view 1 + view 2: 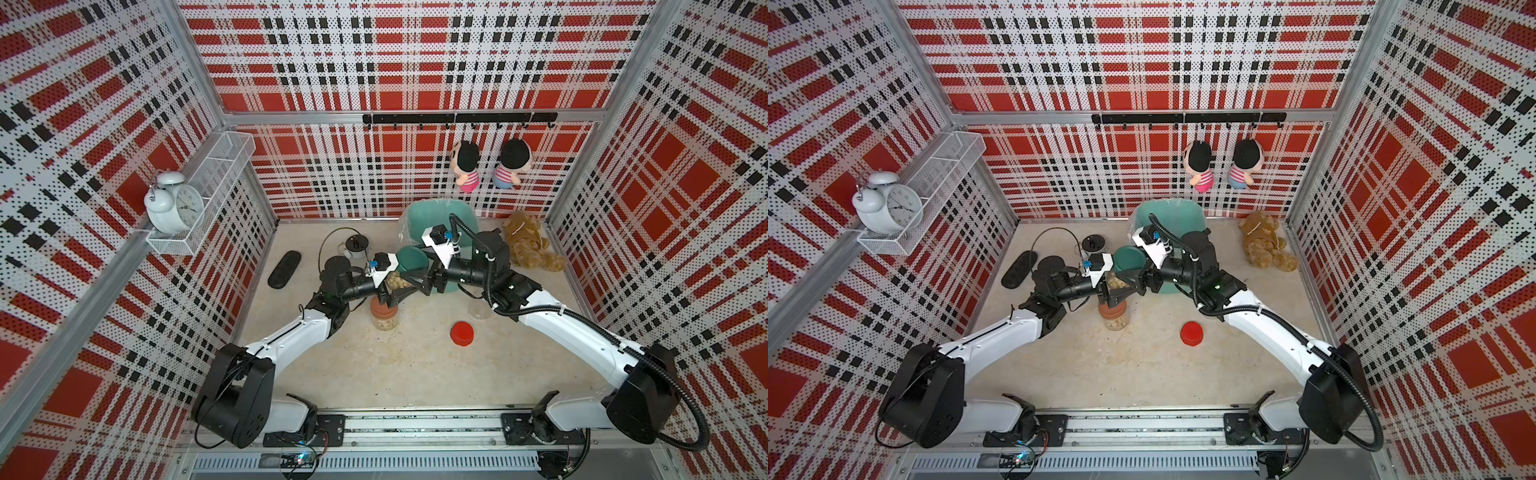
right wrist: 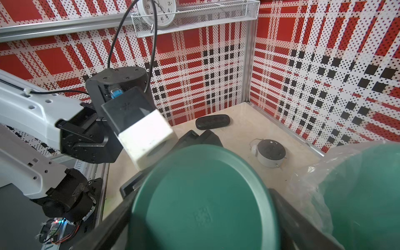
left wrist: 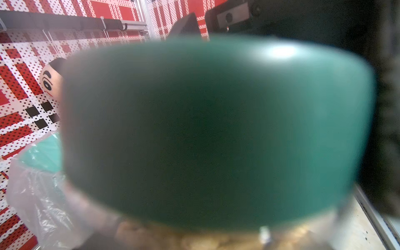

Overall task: Empty moldy peanuts from jars
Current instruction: Pick up the jar from the center of the board.

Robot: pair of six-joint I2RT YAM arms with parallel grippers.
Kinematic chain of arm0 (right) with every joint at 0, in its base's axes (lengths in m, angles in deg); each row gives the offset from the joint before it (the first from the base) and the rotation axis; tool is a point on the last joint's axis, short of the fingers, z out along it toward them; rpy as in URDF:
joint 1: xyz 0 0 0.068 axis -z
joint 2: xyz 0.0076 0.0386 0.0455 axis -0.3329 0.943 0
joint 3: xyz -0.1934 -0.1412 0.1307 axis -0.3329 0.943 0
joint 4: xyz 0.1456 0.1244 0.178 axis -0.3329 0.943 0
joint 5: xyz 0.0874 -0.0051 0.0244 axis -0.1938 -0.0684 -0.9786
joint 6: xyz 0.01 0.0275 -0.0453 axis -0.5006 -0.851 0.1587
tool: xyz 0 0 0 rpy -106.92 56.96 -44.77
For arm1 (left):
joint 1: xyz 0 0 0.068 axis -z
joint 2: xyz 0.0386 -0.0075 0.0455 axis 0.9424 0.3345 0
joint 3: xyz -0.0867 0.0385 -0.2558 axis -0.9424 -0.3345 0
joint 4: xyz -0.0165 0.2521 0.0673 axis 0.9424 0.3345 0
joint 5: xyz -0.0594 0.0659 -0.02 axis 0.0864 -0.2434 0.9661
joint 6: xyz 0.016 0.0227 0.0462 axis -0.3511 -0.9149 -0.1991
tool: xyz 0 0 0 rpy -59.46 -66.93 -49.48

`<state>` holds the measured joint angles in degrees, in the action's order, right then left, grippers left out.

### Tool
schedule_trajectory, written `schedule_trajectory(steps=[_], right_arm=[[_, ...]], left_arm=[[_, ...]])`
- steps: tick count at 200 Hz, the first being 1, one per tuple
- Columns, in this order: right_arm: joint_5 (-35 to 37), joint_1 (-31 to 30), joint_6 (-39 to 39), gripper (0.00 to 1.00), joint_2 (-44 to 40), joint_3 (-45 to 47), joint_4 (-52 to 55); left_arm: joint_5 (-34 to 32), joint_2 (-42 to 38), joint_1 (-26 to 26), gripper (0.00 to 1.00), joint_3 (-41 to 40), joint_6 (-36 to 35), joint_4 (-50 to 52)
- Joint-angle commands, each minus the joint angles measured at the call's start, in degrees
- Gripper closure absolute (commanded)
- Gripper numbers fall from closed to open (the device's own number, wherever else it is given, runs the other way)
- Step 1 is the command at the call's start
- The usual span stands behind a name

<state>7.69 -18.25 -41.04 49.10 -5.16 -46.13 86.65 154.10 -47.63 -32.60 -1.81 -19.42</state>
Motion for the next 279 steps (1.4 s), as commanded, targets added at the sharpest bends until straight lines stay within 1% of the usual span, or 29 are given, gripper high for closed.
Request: schedule_trajectory(steps=[1, 19, 44, 60, 79, 94, 101, 106, 113, 118, 121, 125, 144, 169, 183, 198, 216, 236, 279], right_arm=[[-5.5, -0.4, 1.1, 1.0, -0.6, -0.6, 0.9], [-5.1, -0.4, 0.7, 1.0, -0.9, 0.1, 0.6], [-4.7, 0.1, 0.0, 1.0, -1.6, 1.8, -0.6], [-5.6, 0.9, -0.3, 1.0, -1.7, 2.2, -0.9], [-7.6, 1.7, -0.4, 1.0, -1.5, 2.4, -1.4], [-8.8, 2.3, 0.1, 1.0, -1.3, 2.2, -1.3], [-8.9, 2.4, 0.3, 1.0, -1.2, 2.0, -1.0], [-9.0, 2.6, 0.3, 1.0, -1.1, 1.7, -0.6], [-8.9, 2.7, 0.5, 1.0, -0.9, 1.3, 0.0], [-8.7, 2.8, 0.6, 1.0, -0.7, 0.9, 0.6], [-8.7, 2.8, 0.7, 1.0, -0.6, 0.6, 0.9], [-8.7, 2.8, 0.7, 1.0, -0.4, 0.4, 1.2], [-9.4, 2.8, -0.1, 1.0, 0.1, -0.1, 0.5], [-9.6, 2.8, -1.4, 1.0, 0.8, 0.2, -0.9], [-8.6, 2.8, -1.4, 1.0, 0.9, 0.5, -1.0], [-7.3, 2.8, -1.1, 1.0, 0.5, 1.0, -1.3], [-6.8, 2.8, -0.9, 1.0, 0.1, 1.4, -2.1], [-7.3, 2.8, -0.7, 1.0, 0.2, 1.5, -2.4], [-9.2, 2.8, -4.0, 1.0, -0.1, 2.8, -8.0]], left_arm=[[-5.4, -0.2, -1.9, 1.0, 2.3, 1.4, -1.6], [-7.0, -0.7, -1.9, 1.0, 1.7, 0.8, -2.0], [-6.9, -1.9, -2.1, 1.0, 0.6, 2.2, -5.0], [-4.3, -2.1, -2.8, 1.0, 0.3, 4.2, -7.0], [-3.3, -1.9, -3.0, 1.0, 0.1, 5.0, -7.7], [-2.7, -1.7, -3.2, 0.96, 0.2, 5.2, -7.7], [-2.7, -1.5, -3.4, 0.92, 0.2, 5.9, -8.2], [-2.4, -1.5, -3.3, 0.86, 0.1, 6.1, -8.5], [-2.3, -1.5, -3.3, 0.59, 0.1, 6.5, -8.8], [-2.6, -1.6, -3.2, 0.45, 0.1, 6.9, -9.1], [-2.8, -1.6, -3.2, 0.38, -0.1, 7.2, -9.4], [-2.8, -1.7, -3.1, 0.35, -0.1, 7.3, -10.0], [-1.9, -1.6, -3.1, 0.32, -0.6, 7.4, -11.8], [-2.5, -0.8, -3.0, 0.29, -0.5, 10.1, -14.5], [-1.6, -0.5, -3.0, 0.15, -0.7, 11.8, -16.5], [-0.6, -0.1, -3.0, 0.06, -0.4, 12.6, -17.0], [-0.7, 0.4, -3.0, 0.04, -0.2, 13.3, -17.0], [-0.6, 0.9, -2.9, 0.05, -0.1, 13.4, -17.0], [0.2, 1.9, -2.5, 0.04, 0.2, 13.4, -16.9]])
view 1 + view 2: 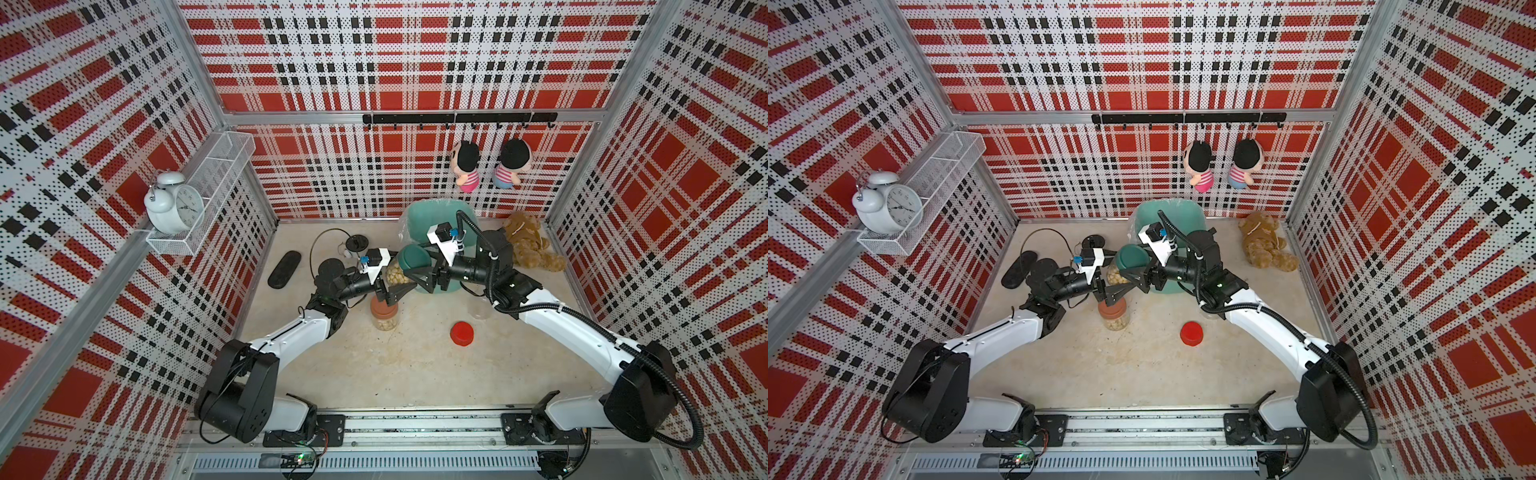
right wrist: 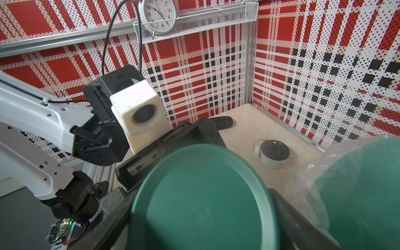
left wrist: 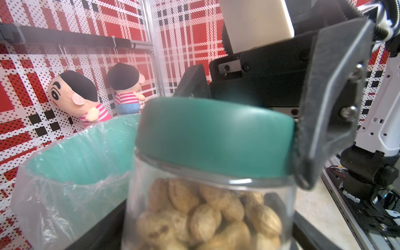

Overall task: Empty moldy peanuts from jars
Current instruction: Pick up the jar from the center of the board.

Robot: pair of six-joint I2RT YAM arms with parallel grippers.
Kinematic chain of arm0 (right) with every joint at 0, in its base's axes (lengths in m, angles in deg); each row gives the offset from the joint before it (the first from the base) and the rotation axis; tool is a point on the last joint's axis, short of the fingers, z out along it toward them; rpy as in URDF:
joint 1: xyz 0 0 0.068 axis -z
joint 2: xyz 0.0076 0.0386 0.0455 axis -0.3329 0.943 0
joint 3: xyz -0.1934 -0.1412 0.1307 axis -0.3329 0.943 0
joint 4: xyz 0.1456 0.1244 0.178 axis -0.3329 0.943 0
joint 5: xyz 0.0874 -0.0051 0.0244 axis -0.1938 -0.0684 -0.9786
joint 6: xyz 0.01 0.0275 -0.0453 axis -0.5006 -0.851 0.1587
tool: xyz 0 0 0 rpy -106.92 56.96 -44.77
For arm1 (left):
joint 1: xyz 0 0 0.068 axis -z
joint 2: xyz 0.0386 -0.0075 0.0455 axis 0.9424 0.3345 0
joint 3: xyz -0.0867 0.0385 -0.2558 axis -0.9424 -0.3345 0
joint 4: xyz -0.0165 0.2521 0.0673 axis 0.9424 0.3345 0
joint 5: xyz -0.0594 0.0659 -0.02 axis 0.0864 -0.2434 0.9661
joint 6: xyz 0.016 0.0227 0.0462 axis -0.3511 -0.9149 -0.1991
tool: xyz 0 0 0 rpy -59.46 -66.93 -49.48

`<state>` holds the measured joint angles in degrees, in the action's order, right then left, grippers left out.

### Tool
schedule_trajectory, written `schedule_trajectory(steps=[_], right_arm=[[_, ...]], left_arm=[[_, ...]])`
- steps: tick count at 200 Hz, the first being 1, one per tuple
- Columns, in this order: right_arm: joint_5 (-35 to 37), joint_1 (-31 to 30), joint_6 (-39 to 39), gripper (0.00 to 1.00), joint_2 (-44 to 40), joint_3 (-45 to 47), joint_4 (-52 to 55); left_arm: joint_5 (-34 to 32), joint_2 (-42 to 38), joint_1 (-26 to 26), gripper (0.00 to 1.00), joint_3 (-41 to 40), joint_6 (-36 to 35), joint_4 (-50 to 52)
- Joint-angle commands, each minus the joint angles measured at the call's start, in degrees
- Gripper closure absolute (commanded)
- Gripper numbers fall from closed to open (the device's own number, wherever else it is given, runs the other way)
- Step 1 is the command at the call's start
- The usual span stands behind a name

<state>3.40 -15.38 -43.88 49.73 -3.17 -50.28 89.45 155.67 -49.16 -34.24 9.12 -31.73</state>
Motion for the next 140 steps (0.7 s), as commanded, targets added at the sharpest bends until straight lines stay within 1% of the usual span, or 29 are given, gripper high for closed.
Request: schedule_trajectory(steps=[1, 30, 61, 97, 140], right_arm=[[-5.0, -0.1, -1.2, 1.0, -0.6, 0.8, -4.0], [-6.9, -0.1, -2.1, 1.0, 0.9, -0.7, -4.6], [-7.5, 0.0, -3.2, 1.0, 1.2, -0.2, -6.4], [-6.7, -0.1, -3.9, 1.0, 0.5, 0.6, -8.3], [-5.6, -0.1, -3.8, 1.0, 0.0, 0.7, -9.0]], left_arm=[[-2.5, 0.4, -1.0, 0.04, 1.9, 2.5, -4.7], [-2.7, 1.3, -0.5, 0.03, 2.0, 2.5, -4.2], [-3.1, 1.7, 0.1, 0.0, 2.7, 1.1, -2.1], [-3.5, 1.8, 0.1, 0.0, 2.7, -0.8, 0.5], [-3.4, 1.8, 0.1, 0.02, 2.6, -2.3, 2.9]])
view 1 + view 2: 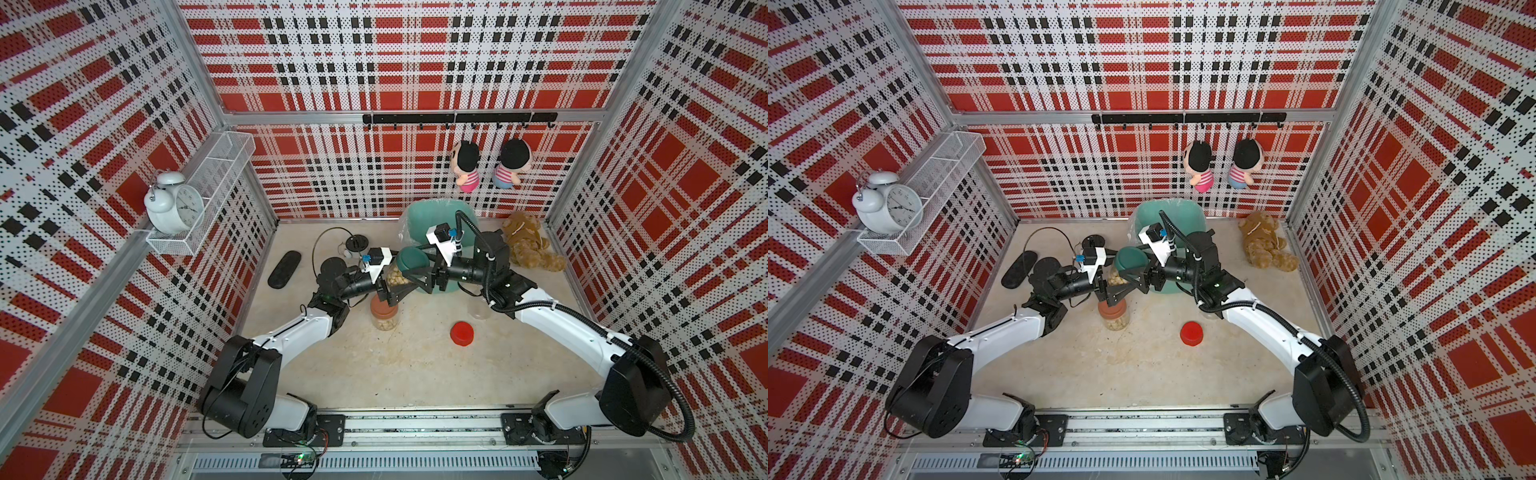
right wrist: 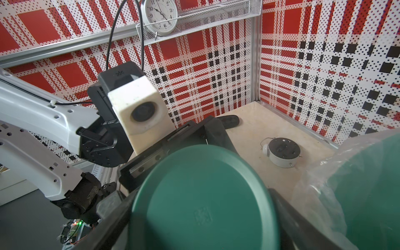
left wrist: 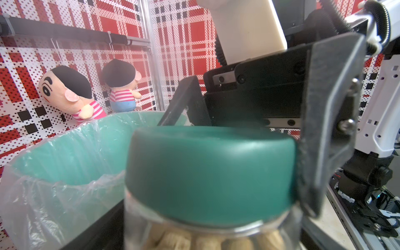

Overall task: Empty moldy peanuts from jars
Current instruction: Pick up the jar from the center of the board.

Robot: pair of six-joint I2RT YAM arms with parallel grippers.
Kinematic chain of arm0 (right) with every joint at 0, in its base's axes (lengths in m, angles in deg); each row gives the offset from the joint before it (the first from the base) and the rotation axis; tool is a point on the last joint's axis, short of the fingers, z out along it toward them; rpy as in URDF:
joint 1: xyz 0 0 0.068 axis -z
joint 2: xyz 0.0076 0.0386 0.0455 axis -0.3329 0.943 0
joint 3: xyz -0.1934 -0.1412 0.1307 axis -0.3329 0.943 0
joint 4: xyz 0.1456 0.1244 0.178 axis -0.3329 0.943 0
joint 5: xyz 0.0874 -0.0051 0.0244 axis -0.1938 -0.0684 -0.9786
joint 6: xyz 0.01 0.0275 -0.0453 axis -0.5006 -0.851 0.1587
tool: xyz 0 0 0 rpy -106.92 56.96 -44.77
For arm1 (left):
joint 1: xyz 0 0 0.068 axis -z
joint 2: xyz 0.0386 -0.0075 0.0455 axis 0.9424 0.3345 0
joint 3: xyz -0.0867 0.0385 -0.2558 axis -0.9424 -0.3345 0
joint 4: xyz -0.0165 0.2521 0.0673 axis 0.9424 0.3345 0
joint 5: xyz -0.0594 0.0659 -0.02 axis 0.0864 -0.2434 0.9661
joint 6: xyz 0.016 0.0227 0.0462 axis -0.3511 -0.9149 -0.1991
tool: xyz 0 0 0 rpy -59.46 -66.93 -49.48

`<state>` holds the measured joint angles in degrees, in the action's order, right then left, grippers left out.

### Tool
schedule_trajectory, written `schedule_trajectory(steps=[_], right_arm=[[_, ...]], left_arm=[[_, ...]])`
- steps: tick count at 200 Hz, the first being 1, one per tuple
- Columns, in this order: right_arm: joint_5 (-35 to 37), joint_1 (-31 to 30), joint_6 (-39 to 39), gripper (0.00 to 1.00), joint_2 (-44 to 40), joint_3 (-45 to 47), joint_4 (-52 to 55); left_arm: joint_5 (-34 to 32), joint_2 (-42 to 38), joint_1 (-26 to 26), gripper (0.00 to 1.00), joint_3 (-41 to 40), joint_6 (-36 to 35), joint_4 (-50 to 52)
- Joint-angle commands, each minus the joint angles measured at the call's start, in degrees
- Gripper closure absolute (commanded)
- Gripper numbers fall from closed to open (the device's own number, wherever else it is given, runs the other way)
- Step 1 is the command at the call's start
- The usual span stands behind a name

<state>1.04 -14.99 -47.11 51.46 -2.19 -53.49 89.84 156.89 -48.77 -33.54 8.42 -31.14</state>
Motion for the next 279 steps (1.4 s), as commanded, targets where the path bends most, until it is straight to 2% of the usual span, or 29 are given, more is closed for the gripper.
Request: schedule_trajectory(steps=[1, 86, 111, 140, 156, 173, 231, 249, 279], right_arm=[[-3.2, -0.5, -0.5, 1.0, -1.7, -0.3, -5.7], [-1.4, -0.4, -0.8, 1.0, -3.7, 1.3, -9.4], [-2.8, -0.4, -1.2, 1.0, -3.1, 1.0, -9.3], [-2.8, -0.4, -1.9, 1.0, -3.8, 2.9, -13.3], [-3.4, -0.4, -1.1, 1.0, -3.8, 2.0, -11.8], [-5.0, -0.4, -0.9, 1.0, -3.4, 1.2, -11.0], [-7.7, -0.4, -1.1, 1.0, -2.7, 0.7, -10.9], [-8.5, -0.3, -0.5, 1.0, -2.6, 0.8, -10.4], [-12.7, 0.6, 1.8, 1.0, -1.6, -0.7, -6.9]], left_arm=[[-3.8, 0.5, -0.3, 0.02, 1.9, -1.7, 2.4], [-4.1, 0.2, -1.8, 0.02, 1.1, -2.5, 4.2], [-3.8, -0.2, -2.0, 0.02, 1.0, -2.2, 4.1], [-2.9, 0.3, -2.0, 0.0, 1.3, -2.3, 4.6], [-1.7, 0.7, -2.0, 0.03, 1.3, -2.8, 5.2], [-0.8, 1.0, -2.0, 0.13, 1.7, -3.0, 5.6], [-0.1, 1.0, -2.3, 0.7, 2.8, -3.7, 6.6], [-0.4, 1.0, -2.7, 1.0, 2.9, -3.7, 6.6], [1.2, 0.5, -2.9, 1.0, 2.7, -4.9, 6.6]])
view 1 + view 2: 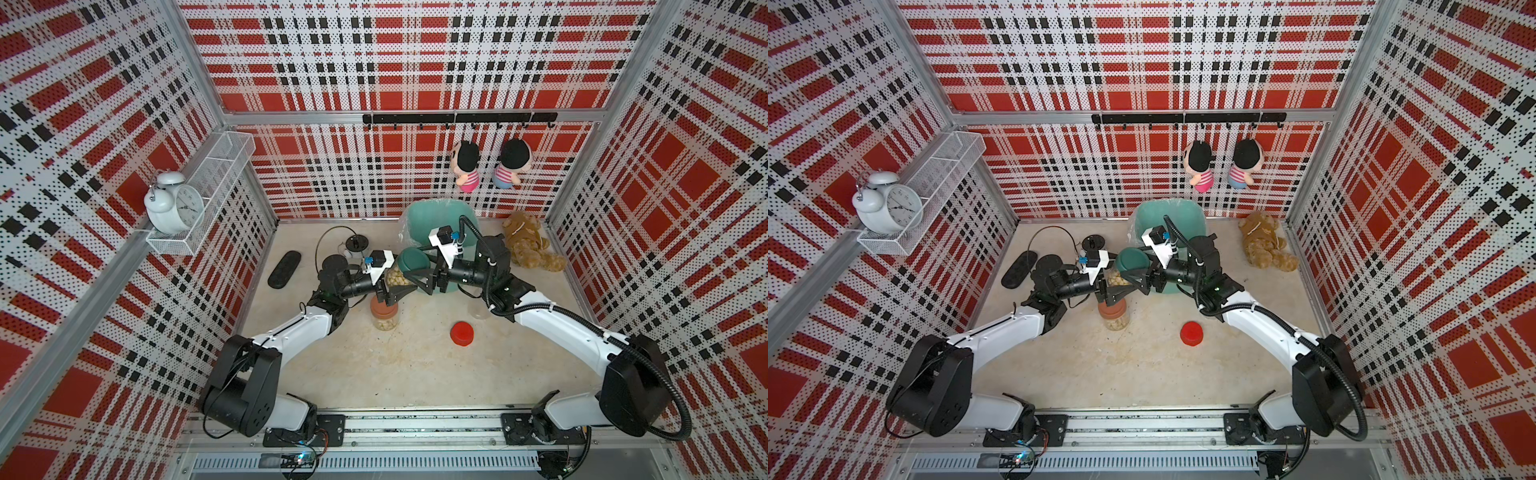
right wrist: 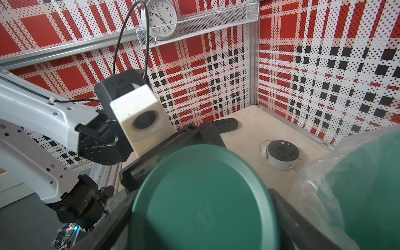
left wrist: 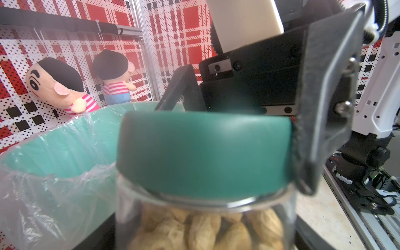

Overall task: Empty moldy peanuts from jars
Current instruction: Pick up the jar from the center of the board.

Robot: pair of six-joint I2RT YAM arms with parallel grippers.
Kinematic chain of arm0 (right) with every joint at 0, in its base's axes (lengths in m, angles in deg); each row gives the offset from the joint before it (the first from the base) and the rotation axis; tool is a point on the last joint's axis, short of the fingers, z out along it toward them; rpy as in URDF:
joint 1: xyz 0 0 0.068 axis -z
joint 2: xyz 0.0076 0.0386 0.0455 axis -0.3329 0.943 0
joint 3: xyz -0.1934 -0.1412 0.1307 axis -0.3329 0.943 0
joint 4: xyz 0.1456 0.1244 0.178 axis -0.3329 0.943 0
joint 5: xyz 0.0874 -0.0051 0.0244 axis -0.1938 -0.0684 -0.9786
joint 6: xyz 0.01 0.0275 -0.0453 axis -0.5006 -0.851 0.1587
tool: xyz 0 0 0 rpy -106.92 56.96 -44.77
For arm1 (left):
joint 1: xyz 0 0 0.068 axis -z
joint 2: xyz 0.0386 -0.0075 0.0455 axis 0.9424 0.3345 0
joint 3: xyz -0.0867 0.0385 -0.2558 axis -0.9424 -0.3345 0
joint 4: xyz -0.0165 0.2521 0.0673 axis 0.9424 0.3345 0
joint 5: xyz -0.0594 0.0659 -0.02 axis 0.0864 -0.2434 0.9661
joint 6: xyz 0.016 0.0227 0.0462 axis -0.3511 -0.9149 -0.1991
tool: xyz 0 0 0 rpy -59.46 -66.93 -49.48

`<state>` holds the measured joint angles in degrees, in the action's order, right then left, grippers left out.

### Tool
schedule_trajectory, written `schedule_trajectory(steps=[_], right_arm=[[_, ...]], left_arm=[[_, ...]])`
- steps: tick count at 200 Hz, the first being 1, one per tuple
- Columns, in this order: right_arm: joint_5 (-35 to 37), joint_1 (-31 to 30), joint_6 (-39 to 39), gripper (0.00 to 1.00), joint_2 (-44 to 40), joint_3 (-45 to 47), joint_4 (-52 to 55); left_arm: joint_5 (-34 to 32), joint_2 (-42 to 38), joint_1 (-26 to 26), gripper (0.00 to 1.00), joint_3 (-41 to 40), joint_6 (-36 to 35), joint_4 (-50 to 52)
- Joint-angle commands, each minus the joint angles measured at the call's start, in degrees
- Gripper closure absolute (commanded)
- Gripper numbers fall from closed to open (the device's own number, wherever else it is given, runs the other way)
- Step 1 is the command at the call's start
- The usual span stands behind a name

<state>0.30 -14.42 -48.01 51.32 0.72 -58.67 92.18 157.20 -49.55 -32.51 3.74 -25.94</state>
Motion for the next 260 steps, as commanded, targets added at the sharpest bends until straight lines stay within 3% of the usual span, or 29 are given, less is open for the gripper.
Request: schedule_trajectory(steps=[1, 33, 63, 84, 112, 130, 170, 203, 260], right_arm=[[-12.1, 0.1, 2.9, 1.0, -1.4, -3.7, -1.4], [-19.5, 1.2, 12.1, 1.0, -0.1, -5.7, 4.6], [-23.4, 1.3, 28.5, 1.0, 2.4, -11.3, 18.6], [-23.0, 1.3, 40.0, 1.0, 5.3, -18.1, 31.8], [-21.8, 1.6, 45.4, 0.92, 7.4, -23.0, 37.7], [-21.7, 1.7, 42.2, 0.69, 7.3, -22.9, 34.3], [-16.4, 1.8, 23.3, 0.24, 3.6, -14.0, 13.6], [-11.6, 1.8, 14.2, 0.01, 1.7, -10.0, 5.2], [2.9, 1.7, -0.7, 0.0, -1.5, -3.0, -6.6]], left_arm=[[-1.0, 0.2, -2.1, 1.0, 1.6, -0.3, 1.4], [3.1, 0.7, -2.7, 1.0, 2.5, -0.3, 1.7], [4.1, 1.0, -3.2, 1.0, 3.1, -0.8, 2.1], [4.4, 1.2, -3.2, 1.0, 3.5, -0.9, 2.4], [3.4, 1.7, -3.2, 1.0, 3.5, -1.5, 2.6], [1.8, 1.8, -3.2, 1.0, 3.4, -1.8, 2.6], [-2.6, 1.4, -3.2, 1.0, 3.4, -2.8, 2.7], [-4.7, 0.6, -3.3, 1.0, 2.7, -2.9, 1.4], [-6.7, -0.7, -3.6, 1.0, 0.3, 1.1, -5.6]])
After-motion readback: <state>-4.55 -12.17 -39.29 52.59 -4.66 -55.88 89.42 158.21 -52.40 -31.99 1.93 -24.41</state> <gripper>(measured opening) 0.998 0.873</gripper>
